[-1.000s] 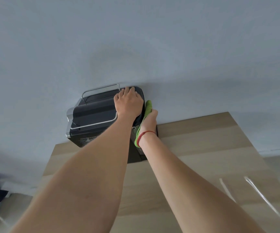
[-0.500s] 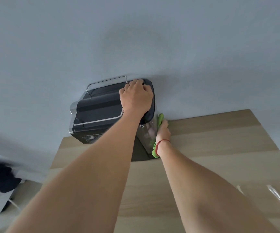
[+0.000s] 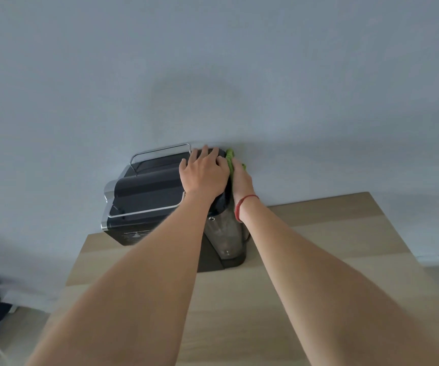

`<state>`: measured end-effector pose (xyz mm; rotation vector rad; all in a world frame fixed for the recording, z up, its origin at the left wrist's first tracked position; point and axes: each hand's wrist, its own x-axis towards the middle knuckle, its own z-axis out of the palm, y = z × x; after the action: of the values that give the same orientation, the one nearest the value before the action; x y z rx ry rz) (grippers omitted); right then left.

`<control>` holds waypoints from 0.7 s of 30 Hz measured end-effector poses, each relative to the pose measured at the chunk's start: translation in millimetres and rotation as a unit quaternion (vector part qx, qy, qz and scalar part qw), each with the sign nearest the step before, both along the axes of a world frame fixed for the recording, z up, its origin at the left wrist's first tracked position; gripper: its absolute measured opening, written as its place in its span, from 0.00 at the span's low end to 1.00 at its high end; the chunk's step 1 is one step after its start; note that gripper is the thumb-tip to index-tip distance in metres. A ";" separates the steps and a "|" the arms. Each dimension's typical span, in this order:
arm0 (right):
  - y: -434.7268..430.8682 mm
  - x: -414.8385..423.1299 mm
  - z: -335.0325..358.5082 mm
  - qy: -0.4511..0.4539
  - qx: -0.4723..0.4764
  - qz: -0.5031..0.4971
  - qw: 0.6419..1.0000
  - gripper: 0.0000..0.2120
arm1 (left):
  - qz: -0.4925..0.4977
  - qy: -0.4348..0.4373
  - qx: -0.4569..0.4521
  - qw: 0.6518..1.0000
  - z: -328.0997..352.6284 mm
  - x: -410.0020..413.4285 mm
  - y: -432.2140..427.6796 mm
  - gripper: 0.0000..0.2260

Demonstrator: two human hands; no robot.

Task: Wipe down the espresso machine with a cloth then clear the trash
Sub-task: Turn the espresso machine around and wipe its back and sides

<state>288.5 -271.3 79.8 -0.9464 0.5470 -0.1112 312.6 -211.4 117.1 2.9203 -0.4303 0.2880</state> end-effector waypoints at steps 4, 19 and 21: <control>-7.2 7.8 -10.1 0.016 0.006 0.026 1.000 0.32 | 0.000 0.005 0.001 1.000 -1.0 1.1 -0.2 0.20; 5.5 -10.5 -102.4 0.103 0.155 0.058 0.981 0.20 | -0.004 -0.006 -0.015 1.000 -5.3 7.1 0.9 0.20; 5.8 -13.9 -100.7 0.075 0.160 0.068 0.982 0.25 | -0.004 -0.004 -0.015 1.000 -2.5 4.5 -0.3 0.19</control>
<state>274.5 -265.4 -21.0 -0.6783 0.6169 0.1690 317.1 -211.7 114.7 2.8877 -0.4342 0.3024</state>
